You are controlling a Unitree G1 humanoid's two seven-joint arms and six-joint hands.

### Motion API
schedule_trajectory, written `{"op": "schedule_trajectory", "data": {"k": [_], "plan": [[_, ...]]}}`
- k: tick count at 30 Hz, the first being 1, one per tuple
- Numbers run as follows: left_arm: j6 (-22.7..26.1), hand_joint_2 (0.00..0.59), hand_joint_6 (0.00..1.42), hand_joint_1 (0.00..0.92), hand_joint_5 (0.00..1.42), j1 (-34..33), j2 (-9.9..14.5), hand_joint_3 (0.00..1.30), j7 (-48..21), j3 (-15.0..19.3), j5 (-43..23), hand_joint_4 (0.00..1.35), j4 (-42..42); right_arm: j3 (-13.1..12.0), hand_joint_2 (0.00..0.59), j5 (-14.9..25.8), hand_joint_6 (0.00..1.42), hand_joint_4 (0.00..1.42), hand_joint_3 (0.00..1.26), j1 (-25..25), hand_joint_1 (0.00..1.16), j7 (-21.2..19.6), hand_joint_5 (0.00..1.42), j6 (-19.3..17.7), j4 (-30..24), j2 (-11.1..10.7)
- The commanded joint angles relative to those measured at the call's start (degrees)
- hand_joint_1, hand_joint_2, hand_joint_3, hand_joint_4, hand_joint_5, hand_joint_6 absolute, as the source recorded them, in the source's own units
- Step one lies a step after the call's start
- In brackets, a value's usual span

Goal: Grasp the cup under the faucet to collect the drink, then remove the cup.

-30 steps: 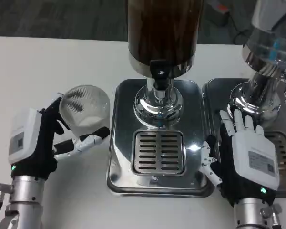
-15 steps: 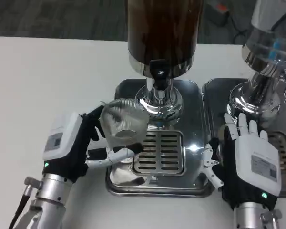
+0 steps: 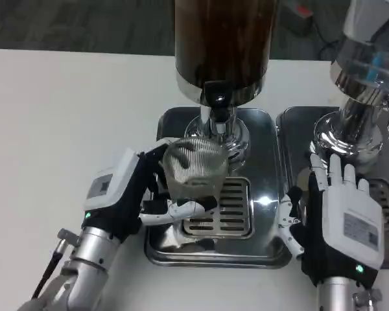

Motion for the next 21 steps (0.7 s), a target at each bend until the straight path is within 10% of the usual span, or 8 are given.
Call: {"op": "schedule_trajectory", "data": {"k": [1, 15, 17, 19, 21], "plan": [[0.08, 0.08, 0.94, 0.734, 0.76, -1.72, -0.8, 0.41, -0.08, -1.47, 0.91, 0.56, 1.16, -0.07, 0.581, -0.22, 0.0, 0.0, 0.11, 0.1, 0.21, -1.11, 0.0, 0.42, -0.14, 0.31], [0.87, 0.068, 0.9, 0.694, 0.72, -2.58, -0.12, 0.39, 0.89, -2.58, 1.5, 0.52, 1.74, -0.04, 0.581, 0.1, 0.0, 0.0, 0.11, 0.5, 0.21, -1.63, 0.0, 0.2, 0.31, 0.73], [0.73, 0.05, 0.87, 0.612, 0.7, -2.39, 0.1, 0.35, 0.43, -2.29, 1.04, 0.48, 1.69, -0.07, 0.581, 0.18, 0.0, 0.0, 0.11, 0.16, 0.21, -1.39, 0.0, -0.01, 0.5, 0.52], [0.77, 0.055, 0.77, 0.272, 0.7, -2.25, 0.39, 0.24, 0.19, -2.12, 0.8, 0.41, 1.63, -0.11, 0.581, 0.32, 0.0, 0.0, 0.11, -0.18, 0.21, -1.1, 0.0, -0.27, 0.67, 0.26], [0.84, 0.04, 0.73, 0.16, 0.66, -1.64, 0.82, 0.19, 1.29, -1.66, 0.72, 0.37, 1.17, -0.03, 0.581, 0.36, 0.0, 0.0, 0.11, -0.44, 0.21, -0.71, 0.0, -0.46, 0.78, -0.04]]}}
